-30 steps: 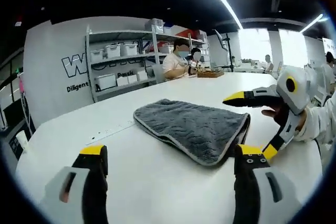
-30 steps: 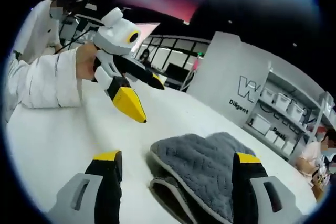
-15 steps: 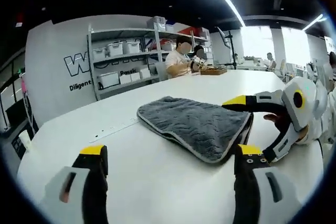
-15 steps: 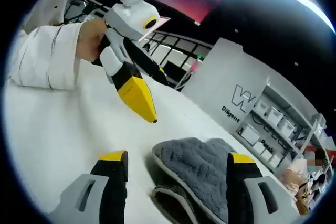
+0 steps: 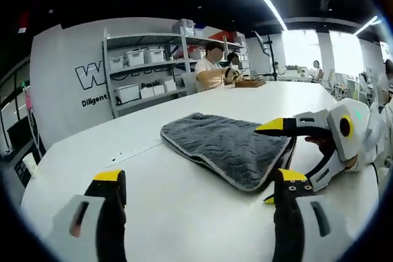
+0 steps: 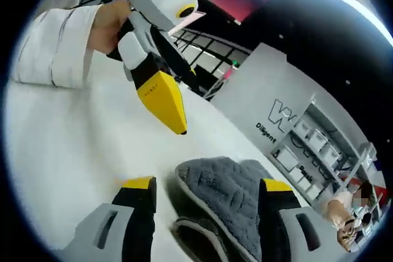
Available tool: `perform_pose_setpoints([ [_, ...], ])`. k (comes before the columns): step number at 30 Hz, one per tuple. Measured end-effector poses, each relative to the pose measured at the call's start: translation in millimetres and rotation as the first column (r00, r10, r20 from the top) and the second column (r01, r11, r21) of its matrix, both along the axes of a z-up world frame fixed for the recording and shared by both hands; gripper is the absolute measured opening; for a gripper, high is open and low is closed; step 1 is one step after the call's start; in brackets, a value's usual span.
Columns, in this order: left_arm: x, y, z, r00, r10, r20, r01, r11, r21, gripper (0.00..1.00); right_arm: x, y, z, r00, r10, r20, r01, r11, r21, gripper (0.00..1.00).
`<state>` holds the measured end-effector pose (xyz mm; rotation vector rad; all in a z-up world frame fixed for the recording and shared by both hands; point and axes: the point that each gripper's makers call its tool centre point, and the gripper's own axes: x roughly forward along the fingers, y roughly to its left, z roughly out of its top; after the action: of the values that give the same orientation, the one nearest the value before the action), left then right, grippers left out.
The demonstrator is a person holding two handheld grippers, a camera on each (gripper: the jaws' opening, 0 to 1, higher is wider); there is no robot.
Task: Open the folded towel by lifting each exposed corner and separating the folded layers until the towel lies flat within the target outline without major curled edges
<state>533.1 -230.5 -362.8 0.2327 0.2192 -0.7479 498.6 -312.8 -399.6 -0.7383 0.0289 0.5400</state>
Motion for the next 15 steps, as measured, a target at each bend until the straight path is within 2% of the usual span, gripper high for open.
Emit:
perform_pose_setpoints([
  [15,0.6,0.8,-0.5,1.0,0.001,-0.005,-0.001,1.0,0.007,0.99,11.7,2.1,-5.3,0.999,-0.03,0.026,0.032,0.997,-0.077,0.48],
])
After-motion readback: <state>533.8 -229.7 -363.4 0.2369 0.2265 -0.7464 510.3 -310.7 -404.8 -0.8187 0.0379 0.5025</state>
